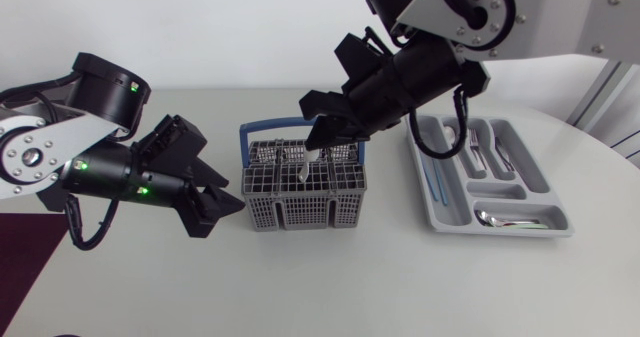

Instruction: Unload the cutlery basket into the drawer organizer.

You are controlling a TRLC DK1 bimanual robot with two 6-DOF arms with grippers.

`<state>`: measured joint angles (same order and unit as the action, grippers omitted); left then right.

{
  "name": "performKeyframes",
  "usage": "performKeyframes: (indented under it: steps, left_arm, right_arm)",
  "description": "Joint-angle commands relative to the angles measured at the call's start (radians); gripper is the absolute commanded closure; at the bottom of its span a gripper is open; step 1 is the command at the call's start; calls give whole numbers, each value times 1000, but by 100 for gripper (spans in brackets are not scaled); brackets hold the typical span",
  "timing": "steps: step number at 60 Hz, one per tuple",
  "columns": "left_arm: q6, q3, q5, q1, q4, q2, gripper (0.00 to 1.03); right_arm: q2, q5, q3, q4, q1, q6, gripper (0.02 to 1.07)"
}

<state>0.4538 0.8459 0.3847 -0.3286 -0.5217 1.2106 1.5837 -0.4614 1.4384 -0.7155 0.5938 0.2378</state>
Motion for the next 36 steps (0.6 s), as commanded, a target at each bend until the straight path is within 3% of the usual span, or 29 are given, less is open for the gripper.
performKeyframes:
  steps: [1,14,26,36]
  left_arm:
    - [11,-18,5,-7,0,-10,13]
    - [9,-19,6,-15,0,-10,13]
    - [11,-22,5,-18,-9,-19,13]
    - [11,-19,5,-29,-12,-20,12]
  right_arm:
    - [-42,-19,25,-25,-2,-20,101]
    - [-156,-28,30,-130,-49,-58,101]
    - [-271,-25,22,-302,-232,-176,101]
    - [-337,72,-45,-401,-388,-282,101]
